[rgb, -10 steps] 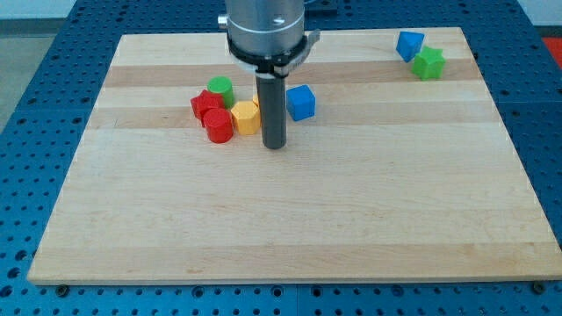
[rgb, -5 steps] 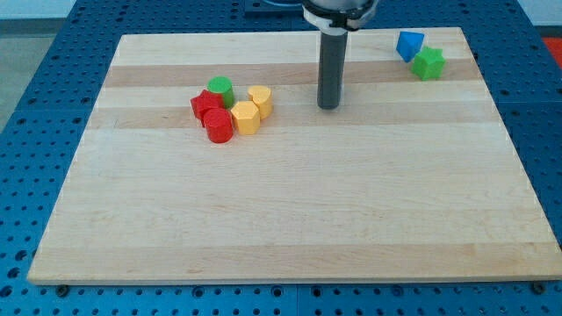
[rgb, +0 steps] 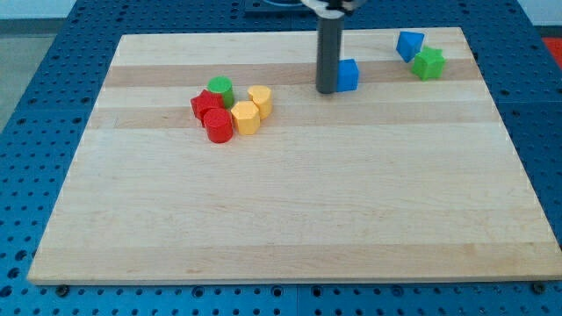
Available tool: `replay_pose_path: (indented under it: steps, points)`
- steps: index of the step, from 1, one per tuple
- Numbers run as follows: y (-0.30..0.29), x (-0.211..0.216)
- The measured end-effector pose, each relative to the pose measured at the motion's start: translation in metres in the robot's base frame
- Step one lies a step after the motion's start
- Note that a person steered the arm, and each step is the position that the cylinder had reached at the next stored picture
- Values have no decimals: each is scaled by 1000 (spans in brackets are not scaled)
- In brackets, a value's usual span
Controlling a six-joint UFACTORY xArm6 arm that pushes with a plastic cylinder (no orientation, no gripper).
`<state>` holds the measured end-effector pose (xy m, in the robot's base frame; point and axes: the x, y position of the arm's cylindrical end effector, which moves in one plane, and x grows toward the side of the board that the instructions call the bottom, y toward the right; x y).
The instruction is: Move the blue cube into the blue triangle
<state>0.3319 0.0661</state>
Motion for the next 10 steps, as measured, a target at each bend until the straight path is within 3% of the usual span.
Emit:
replay_pose_path:
  steps: [2,5,10]
  points:
    - [41,-20]
    - [35,-58]
    - [78,-71]
